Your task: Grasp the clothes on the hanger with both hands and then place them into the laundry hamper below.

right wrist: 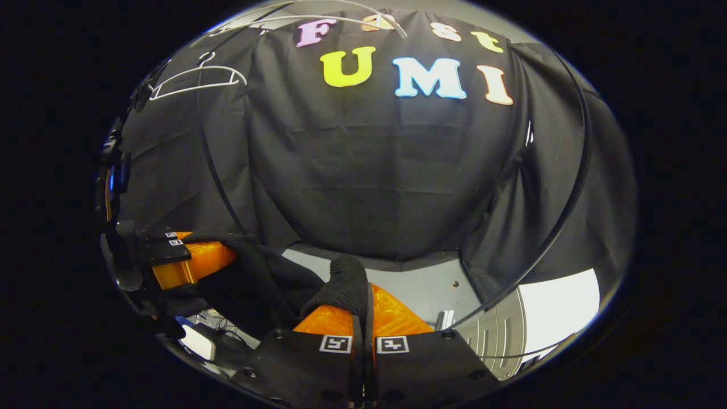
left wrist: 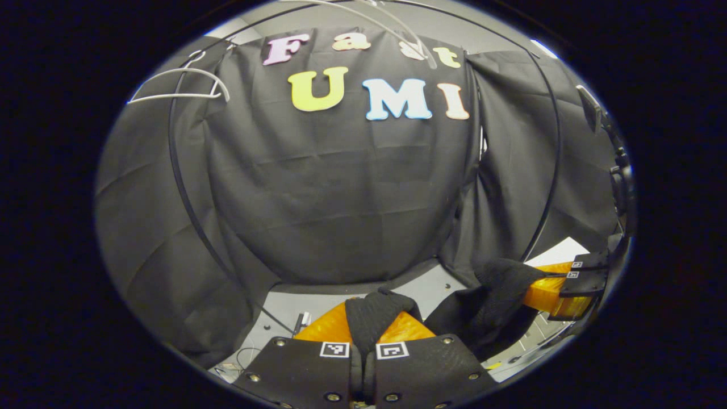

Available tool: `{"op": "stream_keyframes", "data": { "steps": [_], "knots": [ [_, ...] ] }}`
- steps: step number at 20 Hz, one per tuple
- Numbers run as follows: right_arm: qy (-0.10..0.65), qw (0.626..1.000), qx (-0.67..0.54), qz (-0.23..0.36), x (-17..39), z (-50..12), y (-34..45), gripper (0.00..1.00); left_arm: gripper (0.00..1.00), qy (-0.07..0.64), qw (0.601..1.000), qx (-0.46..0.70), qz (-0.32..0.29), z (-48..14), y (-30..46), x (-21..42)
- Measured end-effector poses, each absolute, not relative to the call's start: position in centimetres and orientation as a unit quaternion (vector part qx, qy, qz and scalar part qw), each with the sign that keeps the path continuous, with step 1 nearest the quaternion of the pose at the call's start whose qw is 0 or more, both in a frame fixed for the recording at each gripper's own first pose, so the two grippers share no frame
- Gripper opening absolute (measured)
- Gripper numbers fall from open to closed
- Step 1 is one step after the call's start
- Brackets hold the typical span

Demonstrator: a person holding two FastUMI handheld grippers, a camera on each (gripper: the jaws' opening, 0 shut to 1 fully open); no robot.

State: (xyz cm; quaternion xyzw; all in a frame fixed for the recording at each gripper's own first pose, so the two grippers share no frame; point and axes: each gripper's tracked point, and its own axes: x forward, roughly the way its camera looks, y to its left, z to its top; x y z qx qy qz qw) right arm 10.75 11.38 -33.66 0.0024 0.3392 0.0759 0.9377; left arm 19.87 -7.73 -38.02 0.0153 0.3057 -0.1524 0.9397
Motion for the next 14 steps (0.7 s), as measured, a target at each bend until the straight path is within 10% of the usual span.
{"op": "stream_keyframes", "data": {
  "steps": [14],
  "knots": [
    [0.439,0.897,-0.023,0.035,6.2,-42.2,10.7,0.08,0.05,0.415,0.899,0.045,-0.128,-48.9,-4.8,15.2]
  ]
}}
